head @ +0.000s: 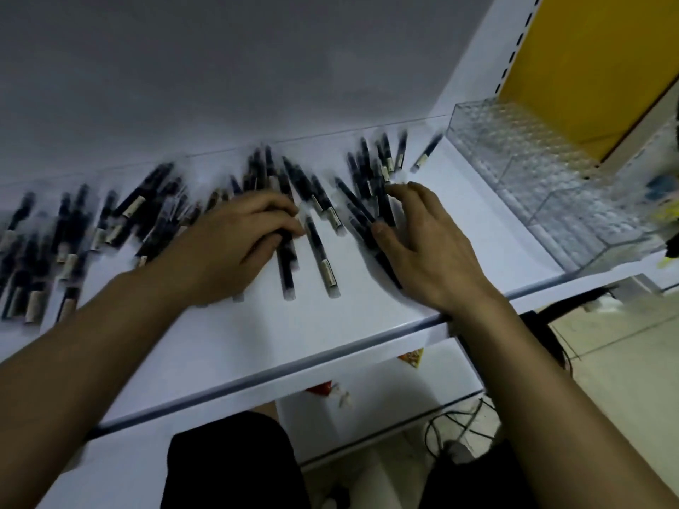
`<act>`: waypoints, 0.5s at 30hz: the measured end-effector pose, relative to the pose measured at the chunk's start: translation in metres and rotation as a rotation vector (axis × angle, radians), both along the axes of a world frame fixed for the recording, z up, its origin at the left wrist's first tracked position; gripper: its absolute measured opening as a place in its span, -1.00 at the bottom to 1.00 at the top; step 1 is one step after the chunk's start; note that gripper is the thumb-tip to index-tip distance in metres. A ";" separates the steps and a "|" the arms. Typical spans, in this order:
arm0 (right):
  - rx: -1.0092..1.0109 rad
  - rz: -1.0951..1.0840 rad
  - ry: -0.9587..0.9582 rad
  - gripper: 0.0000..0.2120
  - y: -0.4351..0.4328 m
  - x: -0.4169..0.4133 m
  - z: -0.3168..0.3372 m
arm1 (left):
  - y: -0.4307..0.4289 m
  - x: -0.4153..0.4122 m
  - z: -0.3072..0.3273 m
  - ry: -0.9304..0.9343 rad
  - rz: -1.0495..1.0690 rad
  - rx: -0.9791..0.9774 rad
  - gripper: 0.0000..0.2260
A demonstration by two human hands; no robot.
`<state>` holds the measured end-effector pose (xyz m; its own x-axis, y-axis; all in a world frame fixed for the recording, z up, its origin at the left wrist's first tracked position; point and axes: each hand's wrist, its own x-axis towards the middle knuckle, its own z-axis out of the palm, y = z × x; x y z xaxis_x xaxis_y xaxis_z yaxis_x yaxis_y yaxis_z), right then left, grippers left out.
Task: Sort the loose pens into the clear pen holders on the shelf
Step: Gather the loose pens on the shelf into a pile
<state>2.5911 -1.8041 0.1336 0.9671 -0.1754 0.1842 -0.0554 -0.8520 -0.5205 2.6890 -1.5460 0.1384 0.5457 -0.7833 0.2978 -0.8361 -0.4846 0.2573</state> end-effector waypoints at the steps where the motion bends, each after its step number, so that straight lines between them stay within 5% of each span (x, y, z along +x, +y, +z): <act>1: 0.018 0.006 0.006 -0.45 0.000 -0.002 0.000 | 0.001 -0.002 -0.001 0.017 0.016 -0.002 -0.71; 9: 0.028 0.029 -0.010 -0.44 0.000 -0.006 0.002 | 0.011 -0.007 0.010 0.063 0.034 0.034 -0.72; 15: 0.089 0.023 0.002 -0.35 0.003 -0.006 0.012 | 0.028 -0.007 0.015 0.110 0.040 0.012 -0.53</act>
